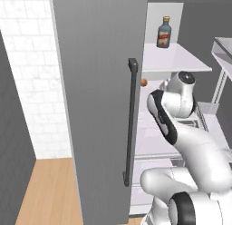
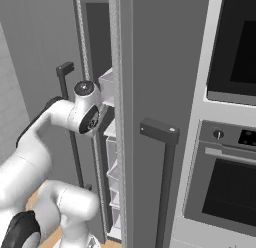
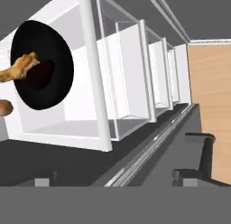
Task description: Pick the chicken drumstick and avocado from their plates and place them in the bowl. Then put the bowl in the fridge.
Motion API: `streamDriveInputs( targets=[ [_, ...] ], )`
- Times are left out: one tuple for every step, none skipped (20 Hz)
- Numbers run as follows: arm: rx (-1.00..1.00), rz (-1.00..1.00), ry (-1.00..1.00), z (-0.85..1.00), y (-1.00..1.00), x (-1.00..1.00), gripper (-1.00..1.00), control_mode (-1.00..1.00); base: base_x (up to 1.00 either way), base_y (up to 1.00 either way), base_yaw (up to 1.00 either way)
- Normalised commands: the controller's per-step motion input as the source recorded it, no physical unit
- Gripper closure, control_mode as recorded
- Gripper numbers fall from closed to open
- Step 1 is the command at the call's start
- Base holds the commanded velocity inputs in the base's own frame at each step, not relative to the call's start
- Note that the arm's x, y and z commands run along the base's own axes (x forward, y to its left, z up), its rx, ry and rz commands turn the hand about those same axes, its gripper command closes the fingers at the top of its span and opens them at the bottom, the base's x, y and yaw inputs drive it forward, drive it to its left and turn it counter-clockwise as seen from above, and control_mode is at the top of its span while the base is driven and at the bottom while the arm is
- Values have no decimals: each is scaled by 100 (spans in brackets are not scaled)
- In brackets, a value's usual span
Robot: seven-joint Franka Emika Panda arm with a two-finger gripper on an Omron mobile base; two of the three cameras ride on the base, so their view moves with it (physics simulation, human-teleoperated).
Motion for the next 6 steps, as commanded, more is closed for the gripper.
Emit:
streamDriveInputs(
  targets=[
    [-9, 9, 0, 46, 18, -100, -100, -100, 0, 0, 0],
    [-11, 7, 0, 43, 30, -100, -100, -100, 0, 0, 0],
    [-11, 7, 0, 42, 34, -100, -100, -100, 0, 0, 0],
    [-10, 7, 0, 42, 31, -100, -100, -100, 0, 0, 0],
    [-10, 7, 0, 41, 35, -100, -100, -100, 0, 0, 0],
    [-10, 8, 0, 39, 31, -100, -100, -100, 0, 0, 0]
  ],
)
